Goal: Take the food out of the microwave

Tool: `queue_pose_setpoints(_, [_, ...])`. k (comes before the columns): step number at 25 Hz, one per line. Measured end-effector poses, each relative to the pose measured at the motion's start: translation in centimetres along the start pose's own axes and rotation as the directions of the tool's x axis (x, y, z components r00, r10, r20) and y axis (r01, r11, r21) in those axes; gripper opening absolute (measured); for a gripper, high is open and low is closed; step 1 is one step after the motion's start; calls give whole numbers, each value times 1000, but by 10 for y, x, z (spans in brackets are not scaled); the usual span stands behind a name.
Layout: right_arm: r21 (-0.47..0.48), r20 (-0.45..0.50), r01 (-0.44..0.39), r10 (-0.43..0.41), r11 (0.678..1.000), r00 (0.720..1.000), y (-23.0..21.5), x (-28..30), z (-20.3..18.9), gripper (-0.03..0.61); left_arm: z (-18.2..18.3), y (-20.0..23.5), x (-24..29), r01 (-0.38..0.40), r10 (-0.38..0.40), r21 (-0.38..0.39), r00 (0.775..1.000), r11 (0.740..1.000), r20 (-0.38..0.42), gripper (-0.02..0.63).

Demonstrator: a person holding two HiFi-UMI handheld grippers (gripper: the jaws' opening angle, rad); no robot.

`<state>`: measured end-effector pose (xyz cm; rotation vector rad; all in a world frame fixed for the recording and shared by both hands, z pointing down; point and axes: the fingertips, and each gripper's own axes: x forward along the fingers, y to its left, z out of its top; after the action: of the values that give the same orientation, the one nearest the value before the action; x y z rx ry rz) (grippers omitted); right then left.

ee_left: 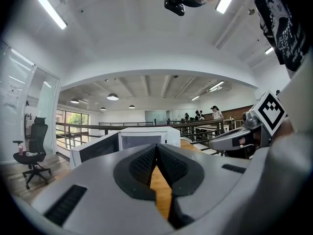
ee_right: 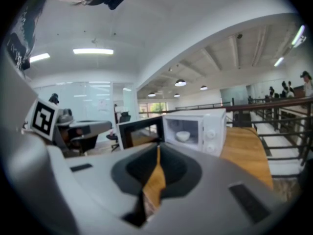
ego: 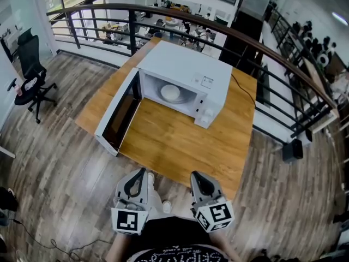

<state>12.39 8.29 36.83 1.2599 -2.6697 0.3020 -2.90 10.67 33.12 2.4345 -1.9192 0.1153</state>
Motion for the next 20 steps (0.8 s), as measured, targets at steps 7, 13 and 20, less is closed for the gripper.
queue_pose_setpoints(7, [6,1,15,-15,1000,1000,-3,35,5,37,-4,29,34,29,-29,-21,1000,999,0,34])
queue_pose_setpoints(13, [6,-18,58,-58,998,998,-14,88,15,37,-1,70,89,74,-73,-50,997,996,9,34])
queue_pose_setpoints(20, [15,-25,113,-113,993,993,-26,150,42,38,2,103,155,181,-182,-55,983,982,-12,34])
